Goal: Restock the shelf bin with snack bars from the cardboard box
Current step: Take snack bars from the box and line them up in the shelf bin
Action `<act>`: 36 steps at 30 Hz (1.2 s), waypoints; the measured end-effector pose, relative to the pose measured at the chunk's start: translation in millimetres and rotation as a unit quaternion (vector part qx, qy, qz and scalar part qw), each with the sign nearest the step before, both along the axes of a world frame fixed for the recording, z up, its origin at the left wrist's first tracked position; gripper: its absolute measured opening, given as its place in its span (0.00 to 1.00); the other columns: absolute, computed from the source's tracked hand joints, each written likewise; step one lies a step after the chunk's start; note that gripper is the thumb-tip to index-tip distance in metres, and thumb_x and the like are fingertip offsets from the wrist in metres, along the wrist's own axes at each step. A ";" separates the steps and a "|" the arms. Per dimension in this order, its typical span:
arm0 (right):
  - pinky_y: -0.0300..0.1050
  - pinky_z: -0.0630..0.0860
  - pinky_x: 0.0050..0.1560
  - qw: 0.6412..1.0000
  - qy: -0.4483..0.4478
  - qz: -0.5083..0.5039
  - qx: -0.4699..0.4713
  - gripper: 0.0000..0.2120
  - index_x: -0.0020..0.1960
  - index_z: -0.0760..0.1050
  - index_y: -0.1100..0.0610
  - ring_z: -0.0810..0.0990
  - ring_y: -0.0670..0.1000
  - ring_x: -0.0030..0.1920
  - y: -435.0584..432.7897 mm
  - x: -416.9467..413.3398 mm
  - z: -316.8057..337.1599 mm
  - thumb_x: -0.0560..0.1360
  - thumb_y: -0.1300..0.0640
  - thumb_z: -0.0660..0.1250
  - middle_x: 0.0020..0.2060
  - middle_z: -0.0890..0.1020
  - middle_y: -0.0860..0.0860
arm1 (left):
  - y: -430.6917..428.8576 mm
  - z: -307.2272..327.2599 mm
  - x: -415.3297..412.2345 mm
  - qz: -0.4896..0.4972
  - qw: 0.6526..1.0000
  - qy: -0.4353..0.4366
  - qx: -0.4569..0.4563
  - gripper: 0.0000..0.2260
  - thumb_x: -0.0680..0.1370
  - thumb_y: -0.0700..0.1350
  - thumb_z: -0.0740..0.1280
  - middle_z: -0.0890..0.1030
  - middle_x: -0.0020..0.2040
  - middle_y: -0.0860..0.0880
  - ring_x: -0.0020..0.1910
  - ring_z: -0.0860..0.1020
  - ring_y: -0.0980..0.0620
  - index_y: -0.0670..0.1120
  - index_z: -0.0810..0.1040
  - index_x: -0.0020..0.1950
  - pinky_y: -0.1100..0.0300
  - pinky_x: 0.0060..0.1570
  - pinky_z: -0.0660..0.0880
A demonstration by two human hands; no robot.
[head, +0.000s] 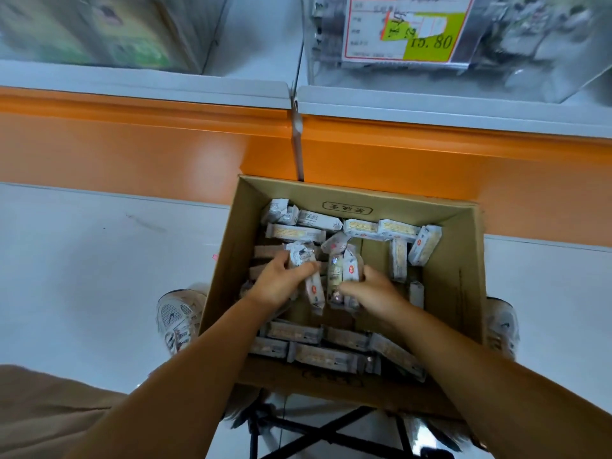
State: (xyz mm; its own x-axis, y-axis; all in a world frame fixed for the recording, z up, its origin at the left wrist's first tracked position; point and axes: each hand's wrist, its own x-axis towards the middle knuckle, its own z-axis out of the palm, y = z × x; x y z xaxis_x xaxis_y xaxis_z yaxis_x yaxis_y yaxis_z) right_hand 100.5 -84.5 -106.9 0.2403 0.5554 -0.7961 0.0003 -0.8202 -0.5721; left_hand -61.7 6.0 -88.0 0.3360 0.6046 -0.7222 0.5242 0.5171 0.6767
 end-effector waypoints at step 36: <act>0.52 0.81 0.42 0.913 -0.006 0.000 0.409 0.14 0.61 0.75 0.48 0.85 0.59 0.46 16.4 56.9 332.0 0.78 0.61 0.64 0.49 0.82 0.56 | 54.8 317.8 33.5 -0.043 0.940 -0.221 0.258 0.15 0.72 0.44 0.74 0.85 0.43 0.48 0.38 0.83 0.49 0.51 0.77 0.57 0.58 0.32 0.75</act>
State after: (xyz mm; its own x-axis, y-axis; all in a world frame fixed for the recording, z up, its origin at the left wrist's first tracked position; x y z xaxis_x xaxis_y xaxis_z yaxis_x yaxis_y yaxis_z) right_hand 157.4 -68.1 225.1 0.2469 0.9624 -0.1129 0.0101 -0.1191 -0.9928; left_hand -28.2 60.8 229.8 0.5972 0.7932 -0.1188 0.1577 0.0291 0.9871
